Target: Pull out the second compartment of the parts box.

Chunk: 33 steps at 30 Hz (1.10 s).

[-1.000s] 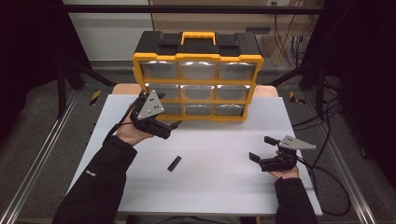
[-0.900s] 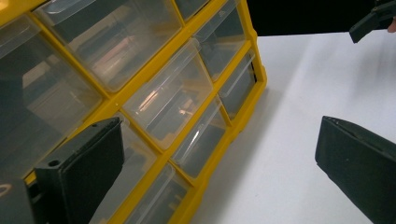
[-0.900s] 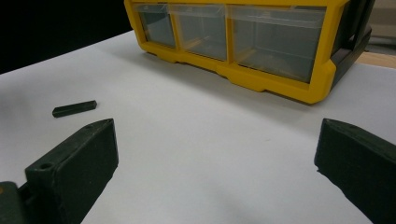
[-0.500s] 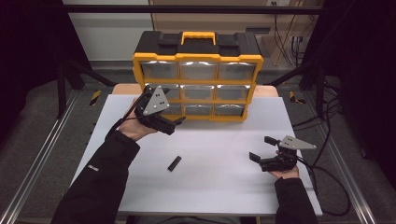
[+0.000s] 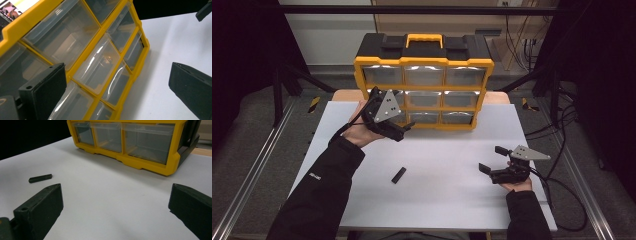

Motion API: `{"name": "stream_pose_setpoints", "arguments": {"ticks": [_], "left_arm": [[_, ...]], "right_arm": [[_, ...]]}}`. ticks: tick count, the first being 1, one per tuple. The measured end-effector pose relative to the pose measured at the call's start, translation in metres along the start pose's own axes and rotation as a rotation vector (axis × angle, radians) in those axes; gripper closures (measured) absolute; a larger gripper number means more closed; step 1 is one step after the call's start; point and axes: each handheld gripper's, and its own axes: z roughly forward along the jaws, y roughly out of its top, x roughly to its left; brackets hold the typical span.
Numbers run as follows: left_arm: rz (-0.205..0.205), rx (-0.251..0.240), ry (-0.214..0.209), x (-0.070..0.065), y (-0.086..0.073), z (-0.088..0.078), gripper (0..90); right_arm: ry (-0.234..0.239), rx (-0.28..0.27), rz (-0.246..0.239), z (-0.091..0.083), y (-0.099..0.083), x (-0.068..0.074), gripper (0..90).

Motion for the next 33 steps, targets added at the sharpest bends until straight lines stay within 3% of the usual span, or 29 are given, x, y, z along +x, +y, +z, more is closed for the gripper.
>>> {"name": "stream_pose_setpoints", "arguments": {"ticks": [8,18,33], "left_arm": [[0.035,0.02,0.009,0.003,0.005,0.004,1.0],[0.115,0.046,0.039,0.0,0.015,0.011,1.1],[0.172,0.07,0.069,0.002,0.02,0.023,1.3]], "right_arm": [[0.001,0.0,0.001,0.0,0.0,0.0,0.2],[0.003,0.001,0.0,0.0,0.0,0.0,0.2],[0.004,0.003,-0.002,0.001,0.0,0.0,0.2]]}}
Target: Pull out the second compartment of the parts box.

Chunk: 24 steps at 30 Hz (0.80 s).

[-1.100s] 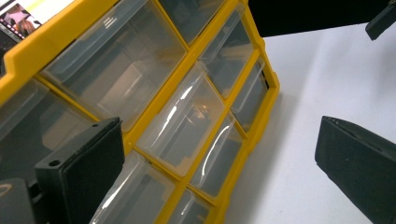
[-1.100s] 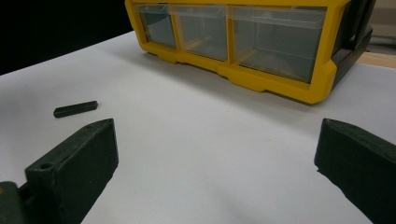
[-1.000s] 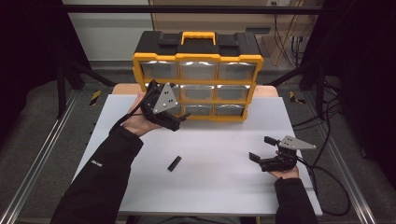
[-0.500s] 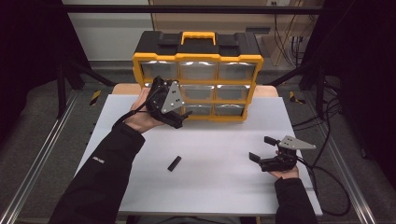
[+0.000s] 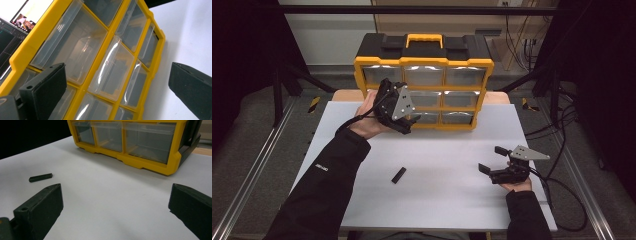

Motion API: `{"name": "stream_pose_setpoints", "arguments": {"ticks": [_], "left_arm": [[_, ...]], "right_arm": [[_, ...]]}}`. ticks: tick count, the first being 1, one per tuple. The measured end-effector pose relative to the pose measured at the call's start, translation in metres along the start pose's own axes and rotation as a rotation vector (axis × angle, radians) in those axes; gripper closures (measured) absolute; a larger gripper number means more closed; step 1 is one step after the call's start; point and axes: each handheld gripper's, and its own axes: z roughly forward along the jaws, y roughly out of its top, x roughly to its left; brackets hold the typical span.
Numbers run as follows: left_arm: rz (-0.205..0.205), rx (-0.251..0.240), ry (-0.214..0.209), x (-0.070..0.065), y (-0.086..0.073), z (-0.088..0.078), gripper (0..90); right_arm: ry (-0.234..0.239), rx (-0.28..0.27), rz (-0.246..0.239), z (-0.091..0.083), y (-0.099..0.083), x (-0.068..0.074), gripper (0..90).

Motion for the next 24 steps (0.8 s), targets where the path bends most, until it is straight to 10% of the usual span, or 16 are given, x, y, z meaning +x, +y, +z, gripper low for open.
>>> {"name": "stream_pose_setpoints", "arguments": {"ticks": [24], "left_arm": [[0.137,0.032,0.051,0.006,0.02,0.016,2.3]], "right_arm": [[0.003,0.0,0.002,0.0,0.0,0.0,0.2]]}}
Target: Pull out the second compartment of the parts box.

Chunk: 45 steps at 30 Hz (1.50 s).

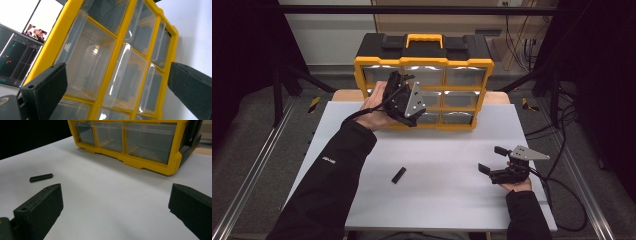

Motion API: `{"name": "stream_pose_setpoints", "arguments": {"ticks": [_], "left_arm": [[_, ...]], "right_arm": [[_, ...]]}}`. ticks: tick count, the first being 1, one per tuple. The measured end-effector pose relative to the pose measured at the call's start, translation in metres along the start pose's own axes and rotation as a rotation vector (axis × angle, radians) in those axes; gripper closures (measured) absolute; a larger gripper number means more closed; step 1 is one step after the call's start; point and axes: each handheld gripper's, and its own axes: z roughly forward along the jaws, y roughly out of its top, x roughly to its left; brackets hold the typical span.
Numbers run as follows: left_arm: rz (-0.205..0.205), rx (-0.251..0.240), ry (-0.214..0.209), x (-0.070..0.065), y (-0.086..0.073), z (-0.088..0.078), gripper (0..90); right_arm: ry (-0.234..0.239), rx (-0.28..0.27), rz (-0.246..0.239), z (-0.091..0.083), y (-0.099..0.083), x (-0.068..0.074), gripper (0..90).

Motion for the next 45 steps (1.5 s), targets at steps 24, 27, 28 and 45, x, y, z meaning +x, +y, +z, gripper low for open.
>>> {"name": "stream_pose_setpoints", "arguments": {"ticks": [24,27,28,45], "left_arm": [[0.115,0.049,0.076,0.01,0.006,0.02,2.3],[0.132,0.067,0.092,0.012,0.005,0.024,2.3],[0.127,0.066,0.091,0.012,0.005,0.026,2.3],[0.189,0.115,0.123,0.015,0.005,0.04,2.6]], "right_arm": [[-0.001,0.006,0.0,0.001,0.0,0.0,0.2],[0.001,0.007,-0.002,0.001,-0.001,0.0,0.2],[0.001,0.007,-0.001,0.001,-0.001,0.0,0.2],[-0.001,0.005,-0.001,0.0,0.0,0.0,0.2]]}}
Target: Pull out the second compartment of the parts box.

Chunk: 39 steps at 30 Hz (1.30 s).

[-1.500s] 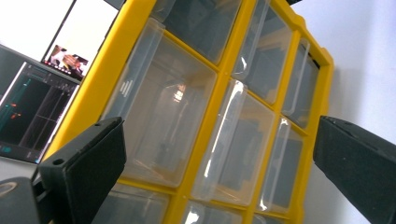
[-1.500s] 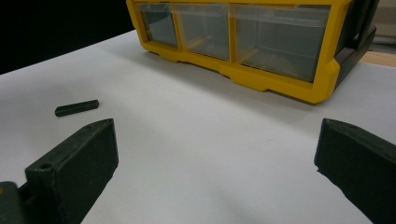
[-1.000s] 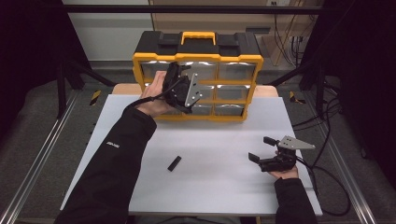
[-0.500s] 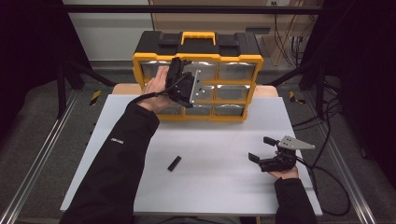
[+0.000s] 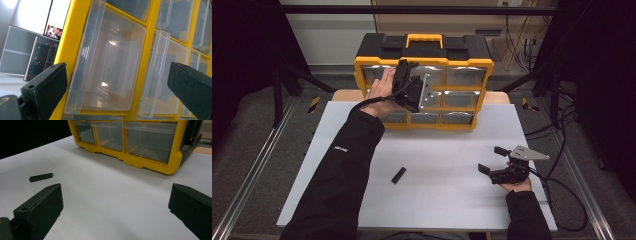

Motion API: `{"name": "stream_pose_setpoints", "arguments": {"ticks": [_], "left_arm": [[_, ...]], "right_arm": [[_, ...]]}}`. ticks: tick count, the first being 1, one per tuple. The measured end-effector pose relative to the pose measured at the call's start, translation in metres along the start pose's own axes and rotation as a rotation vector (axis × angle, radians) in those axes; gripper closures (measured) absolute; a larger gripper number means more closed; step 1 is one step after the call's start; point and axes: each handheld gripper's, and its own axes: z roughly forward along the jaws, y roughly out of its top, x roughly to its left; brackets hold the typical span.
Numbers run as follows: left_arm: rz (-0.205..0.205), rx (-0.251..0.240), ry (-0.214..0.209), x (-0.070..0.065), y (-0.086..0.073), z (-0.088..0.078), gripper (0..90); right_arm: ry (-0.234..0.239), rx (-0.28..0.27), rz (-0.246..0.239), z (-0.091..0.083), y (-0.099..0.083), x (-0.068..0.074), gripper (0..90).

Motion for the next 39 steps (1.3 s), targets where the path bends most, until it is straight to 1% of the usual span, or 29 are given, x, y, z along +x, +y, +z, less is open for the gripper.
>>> {"name": "stream_pose_setpoints", "arguments": {"ticks": [3,6,9,10,12,15,16,17,19,23,25,30,33,34,36,37,39], "left_arm": [[0.012,0.011,-0.002,0.0,-0.001,0.003,2.8],[0.025,0.008,0.008,-0.001,-0.001,0.004,3.4],[0.05,0.008,0.018,-0.003,-0.001,0.005,3.8],[0.05,0.008,0.018,-0.003,-0.001,0.005,4.3],[0.074,0.007,0.037,-0.004,-0.001,0.005,5.9],[0.087,0.006,0.048,-0.005,-0.002,0.005,7.5],[0.106,0.007,0.058,-0.006,-0.002,0.006,7.9],[0.106,0.007,0.058,-0.006,-0.002,0.006,8.8],[0.117,0.006,0.075,-0.007,-0.002,0.005,10.3],[0.148,0.012,0.104,-0.009,-0.003,0.005,15.2],[0.153,0.012,0.115,-0.009,-0.003,0.005,18.6],[0.165,0.015,0.135,-0.01,-0.003,0.004,21.6],[0.176,0.013,0.155,-0.01,-0.003,0.003,28.1],[0.18,0.011,0.164,-0.01,-0.003,0.003,29.6],[0.181,0.009,0.167,-0.01,-0.003,0.003,31.0],[0.185,0.01,0.174,-0.01,-0.003,0.003,34.0],[0.191,0.007,0.185,-0.01,-0.004,0.003,37.1]], "right_arm": [[0.002,-0.005,0.002,0.0,0.0,0.0,0.2],[0.001,-0.004,0.001,0.0,0.0,0.0,0.2],[0.003,-0.003,0.001,0.0,0.0,0.0,0.2],[0.003,-0.003,0.0,0.0,0.0,0.0,0.2],[0.001,-0.004,0.002,0.0,0.0,0.0,0.2],[0.002,-0.004,0.001,0.0,0.0,0.0,0.2],[0.001,-0.004,0.001,0.0,0.0,0.0,0.2],[0.001,-0.004,0.001,0.0,0.0,0.0,0.2],[0.003,-0.003,0.001,0.0,0.0,0.0,0.2],[0.002,-0.004,0.002,0.0,0.0,0.0,0.2],[0.002,-0.004,0.002,0.0,0.0,0.0,0.2],[0.002,-0.005,0.003,0.0,0.0,0.0,0.2],[0.002,-0.005,0.003,0.0,0.0,0.0,0.2],[0.002,-0.005,0.003,0.0,0.0,0.0,0.2],[0.002,-0.006,0.003,0.0,0.0,0.0,0.2],[0.002,-0.006,0.003,0.0,0.0,0.0,0.2],[0.002,-0.006,0.003,0.0,0.0,0.0,0.2]]}}
